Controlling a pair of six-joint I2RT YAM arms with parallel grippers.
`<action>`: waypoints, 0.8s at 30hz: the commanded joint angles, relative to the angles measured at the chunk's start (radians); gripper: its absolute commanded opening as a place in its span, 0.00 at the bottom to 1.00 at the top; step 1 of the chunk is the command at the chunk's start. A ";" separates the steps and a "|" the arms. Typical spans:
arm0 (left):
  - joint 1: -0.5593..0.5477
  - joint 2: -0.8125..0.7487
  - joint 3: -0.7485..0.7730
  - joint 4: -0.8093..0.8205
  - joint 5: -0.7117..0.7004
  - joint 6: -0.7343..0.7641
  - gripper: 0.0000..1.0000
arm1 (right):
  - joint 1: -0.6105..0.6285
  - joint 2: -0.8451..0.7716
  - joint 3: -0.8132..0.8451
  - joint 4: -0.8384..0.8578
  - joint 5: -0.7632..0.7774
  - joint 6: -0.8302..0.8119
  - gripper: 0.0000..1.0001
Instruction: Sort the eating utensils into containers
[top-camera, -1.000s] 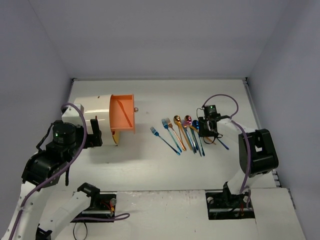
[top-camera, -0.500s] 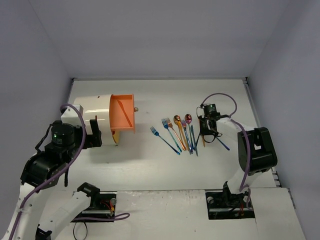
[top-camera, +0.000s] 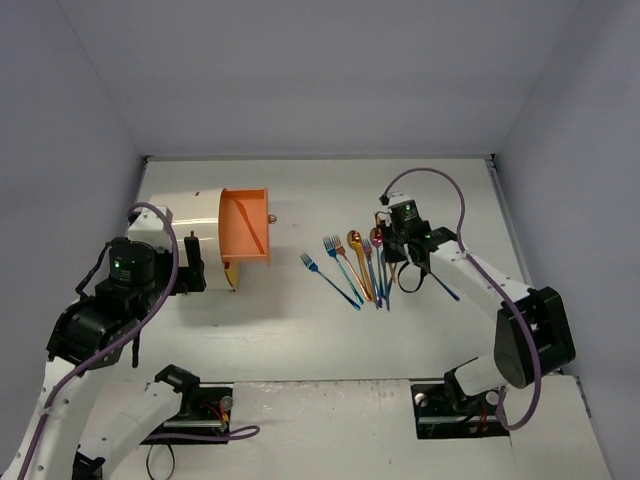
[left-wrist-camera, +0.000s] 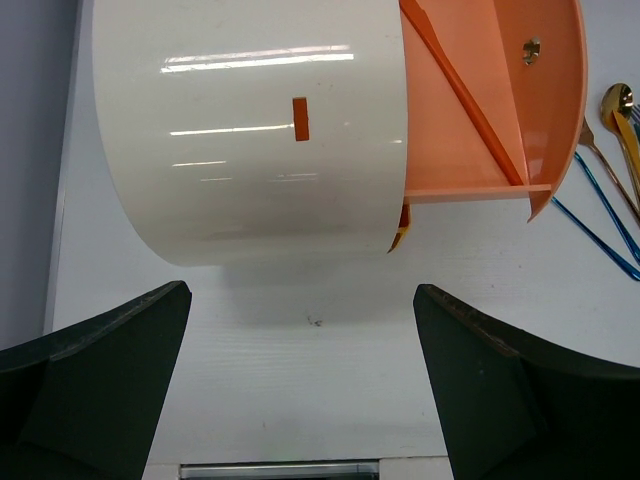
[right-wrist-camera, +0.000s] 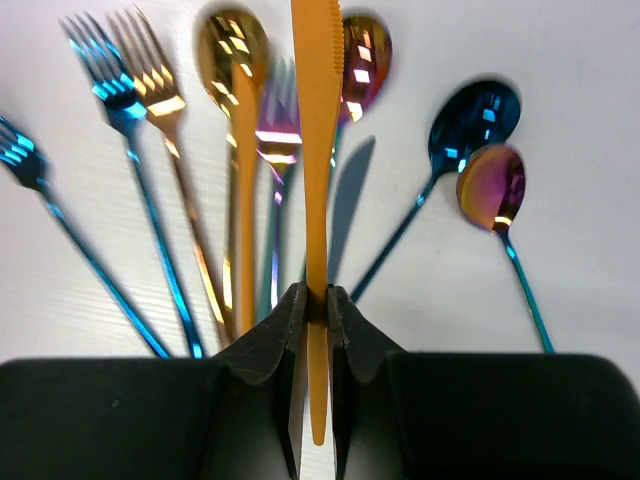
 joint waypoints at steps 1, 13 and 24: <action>0.005 0.027 0.033 0.045 -0.016 0.018 0.93 | 0.062 -0.087 0.199 0.003 0.043 0.059 0.00; 0.006 0.029 0.040 0.043 -0.053 -0.026 0.93 | 0.420 0.278 0.930 0.011 -0.001 0.139 0.00; 0.007 -0.015 0.014 0.039 -0.051 -0.046 0.93 | 0.586 0.500 1.076 0.027 0.059 0.133 0.00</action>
